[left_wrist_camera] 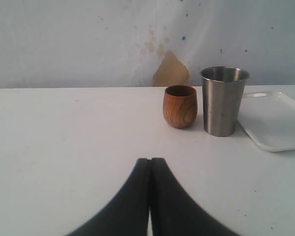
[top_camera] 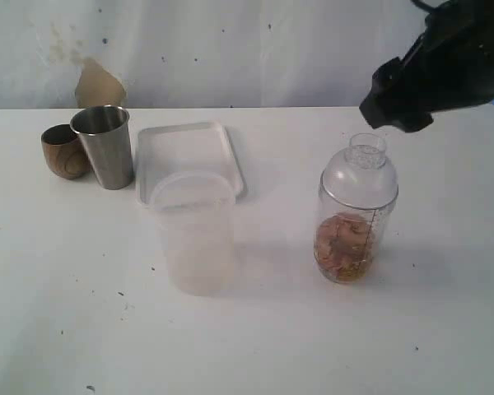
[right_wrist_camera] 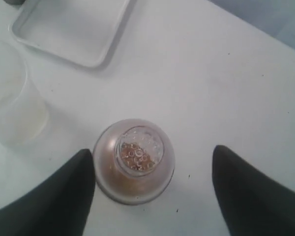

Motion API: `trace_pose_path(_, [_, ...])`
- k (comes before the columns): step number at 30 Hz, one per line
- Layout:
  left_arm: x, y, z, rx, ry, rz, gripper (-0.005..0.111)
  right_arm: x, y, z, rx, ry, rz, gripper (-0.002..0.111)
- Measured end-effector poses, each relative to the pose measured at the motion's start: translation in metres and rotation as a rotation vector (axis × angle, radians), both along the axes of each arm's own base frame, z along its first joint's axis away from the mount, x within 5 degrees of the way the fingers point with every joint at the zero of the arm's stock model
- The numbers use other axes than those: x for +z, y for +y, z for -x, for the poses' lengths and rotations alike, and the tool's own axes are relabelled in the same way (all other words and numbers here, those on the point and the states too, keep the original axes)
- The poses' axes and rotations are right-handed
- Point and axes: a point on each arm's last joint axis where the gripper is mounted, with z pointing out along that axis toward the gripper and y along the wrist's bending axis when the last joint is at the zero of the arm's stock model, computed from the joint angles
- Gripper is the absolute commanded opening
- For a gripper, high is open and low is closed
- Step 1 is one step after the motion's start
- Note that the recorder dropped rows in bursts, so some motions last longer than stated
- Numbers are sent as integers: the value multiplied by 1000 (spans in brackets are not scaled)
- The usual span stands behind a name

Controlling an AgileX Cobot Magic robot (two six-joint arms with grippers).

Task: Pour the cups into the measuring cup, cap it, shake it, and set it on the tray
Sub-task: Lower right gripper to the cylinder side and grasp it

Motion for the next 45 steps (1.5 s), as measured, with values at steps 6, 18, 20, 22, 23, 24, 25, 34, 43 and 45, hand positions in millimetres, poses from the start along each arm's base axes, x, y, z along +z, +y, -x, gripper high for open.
trace_pose_path(6, [0, 0, 0, 0, 0, 0, 0, 0, -10, 22, -50, -41, -90, 63])
trace_pose_path(18, [0, 0, 0, 0, 0, 0, 0, -140, -36, 86, -28, -319, -335, 70])
trace_pose_path(20, [0, 0, 0, 0, 0, 0, 0, -158, -37, 91, -26, -293, -324, 70])
trace_pose_path(22, [0, 0, 0, 0, 0, 0, 0, -168, -37, 92, -22, -288, -324, 70])
trace_pose_path(23, [0, 0, 0, 0, 0, 0, 0, -172, -37, 92, -21, -284, -323, 70])
trace_pose_path(24, [0, 0, 0, 0, 0, 0, 0, -176, -36, 90, -19, -281, -324, 70])
trace_pose_path(25, [0, 0, 0, 0, 0, 0, 0, -178, -35, 88, -19, -276, -323, 71])
trace_pose_path(34, [0, 0, 0, 0, 0, 0, 0, -201, -26, 72, -6, -234, -296, 105])
trace_pose_path(43, [0, 0, 0, 0, 0, 0, 0, -221, -16, 55, 42, -306, -294, 105])
trace_pose_path(45, [0, 0, 0, 0, 0, 0, 0, -226, -14, 50, 48, -314, -271, 105])
